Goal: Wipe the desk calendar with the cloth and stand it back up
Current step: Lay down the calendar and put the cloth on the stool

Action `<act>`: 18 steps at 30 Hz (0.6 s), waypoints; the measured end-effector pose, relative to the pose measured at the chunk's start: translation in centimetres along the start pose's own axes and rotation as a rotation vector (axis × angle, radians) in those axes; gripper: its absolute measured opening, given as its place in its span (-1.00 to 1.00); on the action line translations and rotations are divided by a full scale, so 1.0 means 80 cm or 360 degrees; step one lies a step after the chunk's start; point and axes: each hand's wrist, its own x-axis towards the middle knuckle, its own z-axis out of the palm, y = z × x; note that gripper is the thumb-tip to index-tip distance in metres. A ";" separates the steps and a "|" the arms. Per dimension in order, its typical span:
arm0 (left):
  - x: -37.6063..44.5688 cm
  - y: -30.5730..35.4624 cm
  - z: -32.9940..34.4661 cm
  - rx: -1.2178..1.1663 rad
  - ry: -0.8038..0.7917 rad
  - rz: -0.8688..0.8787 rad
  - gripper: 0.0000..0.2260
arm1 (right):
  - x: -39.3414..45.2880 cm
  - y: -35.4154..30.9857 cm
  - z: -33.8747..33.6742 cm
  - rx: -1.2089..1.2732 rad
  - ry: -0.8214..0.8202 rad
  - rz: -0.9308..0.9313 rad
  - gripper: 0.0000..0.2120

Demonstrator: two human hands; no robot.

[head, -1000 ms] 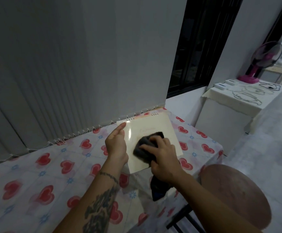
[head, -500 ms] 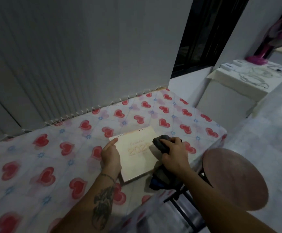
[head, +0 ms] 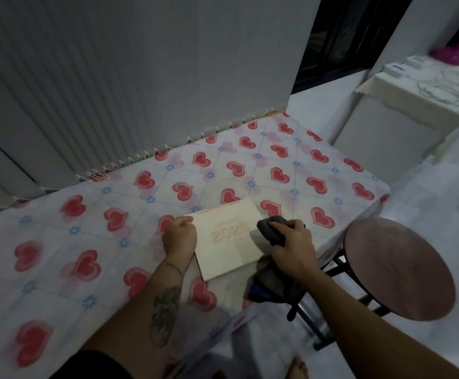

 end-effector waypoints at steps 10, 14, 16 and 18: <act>-0.093 0.045 0.070 -0.0017 -0.0510 0.0233 -0.79 | -0.005 0.033 -0.032 0.0149 0.0140 0.0022 -0.49; -0.167 0.053 0.162 -0.0083 -0.1073 0.0102 -0.79 | -0.013 0.073 -0.064 0.0062 0.0275 0.0045 -0.48; -0.193 0.059 0.205 -0.0197 -0.1173 0.0010 -0.80 | -0.016 0.099 -0.082 0.0013 0.0314 0.0074 -0.47; -0.212 0.061 0.245 -0.0230 -0.1224 -0.0011 -0.79 | -0.018 0.129 -0.100 -0.0050 0.0342 0.0089 -0.46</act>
